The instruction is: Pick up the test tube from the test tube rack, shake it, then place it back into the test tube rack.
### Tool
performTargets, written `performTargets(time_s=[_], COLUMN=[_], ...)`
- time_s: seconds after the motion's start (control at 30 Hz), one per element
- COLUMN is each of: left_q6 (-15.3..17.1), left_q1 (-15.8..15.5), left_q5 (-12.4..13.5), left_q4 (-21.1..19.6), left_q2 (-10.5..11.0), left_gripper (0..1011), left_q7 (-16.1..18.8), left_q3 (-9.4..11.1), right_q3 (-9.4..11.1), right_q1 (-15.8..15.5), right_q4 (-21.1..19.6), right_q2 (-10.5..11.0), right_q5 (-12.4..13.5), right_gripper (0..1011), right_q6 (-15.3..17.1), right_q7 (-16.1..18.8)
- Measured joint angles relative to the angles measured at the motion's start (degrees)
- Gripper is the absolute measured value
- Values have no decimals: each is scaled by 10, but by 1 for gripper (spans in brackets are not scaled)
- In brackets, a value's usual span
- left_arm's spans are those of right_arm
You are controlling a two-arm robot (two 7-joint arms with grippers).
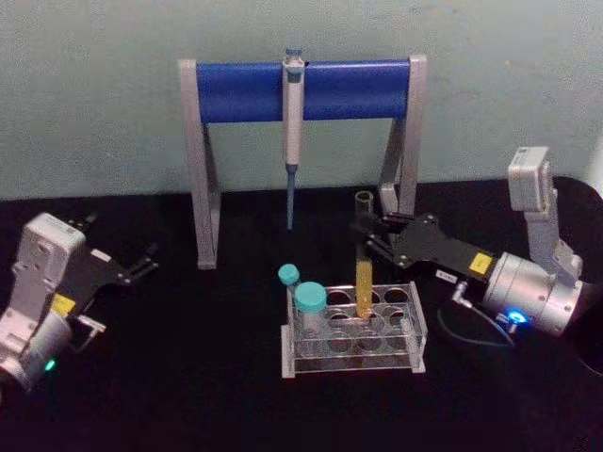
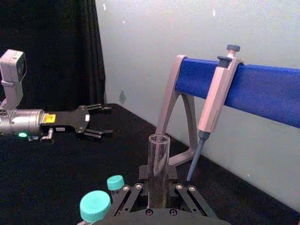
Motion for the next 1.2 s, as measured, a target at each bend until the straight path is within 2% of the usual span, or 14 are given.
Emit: performTargets(time_s=[1.2], left_q6=[0], left_q1=[0], left_q5=[0], left_q4=[0], left_q2=[0], left_gripper=[1001], left_q7=[0], left_q3=[0], right_q3=[-17], right_q1=[13], right_q4=[26], right_q2=[-8], right_q5=[-27], right_gripper=[229], right_q6=[23], right_q7=[-5])
